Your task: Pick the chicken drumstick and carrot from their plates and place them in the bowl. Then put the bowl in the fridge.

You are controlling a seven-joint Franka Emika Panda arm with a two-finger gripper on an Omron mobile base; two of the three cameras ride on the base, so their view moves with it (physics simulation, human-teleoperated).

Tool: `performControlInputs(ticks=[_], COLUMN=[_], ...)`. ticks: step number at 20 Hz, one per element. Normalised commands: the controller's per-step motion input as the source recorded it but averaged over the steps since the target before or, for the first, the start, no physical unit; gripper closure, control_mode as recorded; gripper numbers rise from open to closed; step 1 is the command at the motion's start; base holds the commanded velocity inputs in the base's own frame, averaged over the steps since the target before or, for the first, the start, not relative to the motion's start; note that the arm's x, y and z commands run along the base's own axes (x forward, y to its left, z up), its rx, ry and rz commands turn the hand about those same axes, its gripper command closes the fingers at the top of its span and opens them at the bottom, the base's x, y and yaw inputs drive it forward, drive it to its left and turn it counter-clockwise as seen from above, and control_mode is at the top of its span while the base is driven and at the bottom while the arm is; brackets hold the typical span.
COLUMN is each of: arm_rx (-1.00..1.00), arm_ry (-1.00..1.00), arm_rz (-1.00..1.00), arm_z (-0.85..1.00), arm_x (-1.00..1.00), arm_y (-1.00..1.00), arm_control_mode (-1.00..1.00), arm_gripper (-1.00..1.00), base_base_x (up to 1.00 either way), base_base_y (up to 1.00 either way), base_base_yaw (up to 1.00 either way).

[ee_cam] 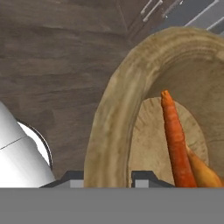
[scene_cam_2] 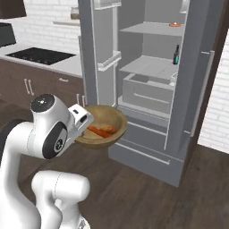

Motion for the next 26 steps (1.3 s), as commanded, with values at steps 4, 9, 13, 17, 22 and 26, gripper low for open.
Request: performControlInputs(ticks=[4,9,13,17,22,26], arm_rx=[0.0,0.0,0.0,0.0,0.0,0.0], arm_ry=[0.0,0.0,0.0,0.0,0.0,0.0], arm_rz=[0.0,0.0,0.0,0.0,0.0,0.0], arm_z=[0.0,0.0,0.0,0.0,0.0,0.0], arm_x=[0.0,0.0,0.0,0.0,0.0,0.0], arm_y=[0.0,0.0,0.0,0.0,0.0,0.0], arm_control_mode=[1.0,1.0,1.0,1.0,1.0,1.0], arm_gripper=[1.0,1.0,1.0,1.0,1.0,1.0], base_base_x=[0.48,0.3,0.62,0.79,0.4,0.45], base_base_y=[0.16,-0.16,0.01,0.08,-0.2,0.0], base_base_yaw=[-0.07,-0.26,-0.16,0.0,0.0,0.02])
